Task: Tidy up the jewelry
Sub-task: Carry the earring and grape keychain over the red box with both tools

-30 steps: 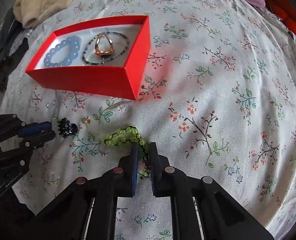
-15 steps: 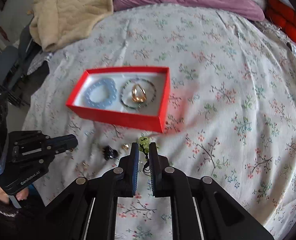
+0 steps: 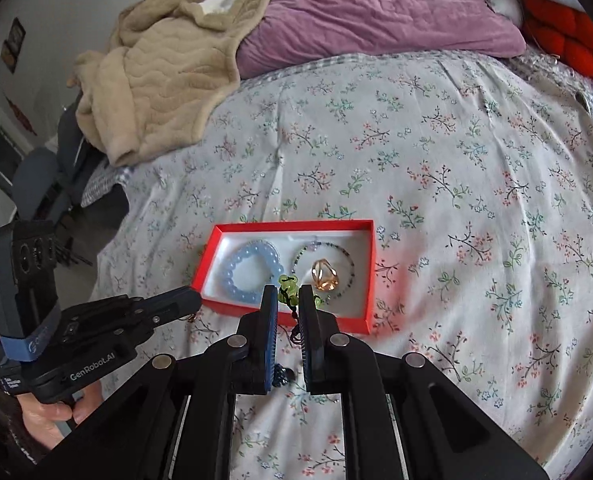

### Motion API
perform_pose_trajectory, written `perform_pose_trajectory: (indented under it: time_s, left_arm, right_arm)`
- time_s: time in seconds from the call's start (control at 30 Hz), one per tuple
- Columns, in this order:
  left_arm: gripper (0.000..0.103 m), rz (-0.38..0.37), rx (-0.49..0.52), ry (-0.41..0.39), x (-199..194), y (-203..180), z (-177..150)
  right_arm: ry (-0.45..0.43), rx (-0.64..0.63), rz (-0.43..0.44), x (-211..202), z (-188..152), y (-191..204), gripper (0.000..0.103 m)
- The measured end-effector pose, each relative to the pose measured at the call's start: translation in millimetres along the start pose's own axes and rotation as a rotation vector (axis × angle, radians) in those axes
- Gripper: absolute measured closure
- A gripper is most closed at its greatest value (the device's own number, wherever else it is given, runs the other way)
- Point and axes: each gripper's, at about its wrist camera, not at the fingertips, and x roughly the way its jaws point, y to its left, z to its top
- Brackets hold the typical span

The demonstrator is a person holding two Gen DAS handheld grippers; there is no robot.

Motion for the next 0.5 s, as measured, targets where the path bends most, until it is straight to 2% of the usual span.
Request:
perform_pose_trajectory:
  time_s: [0.5]
  left_arm:
    - [0.103,0.084,-0.055,-0.013,36.7,15.9,20.7]
  right_arm:
    - [0.006,0.05,0.027,36.9,26.2,1.8,0.092]
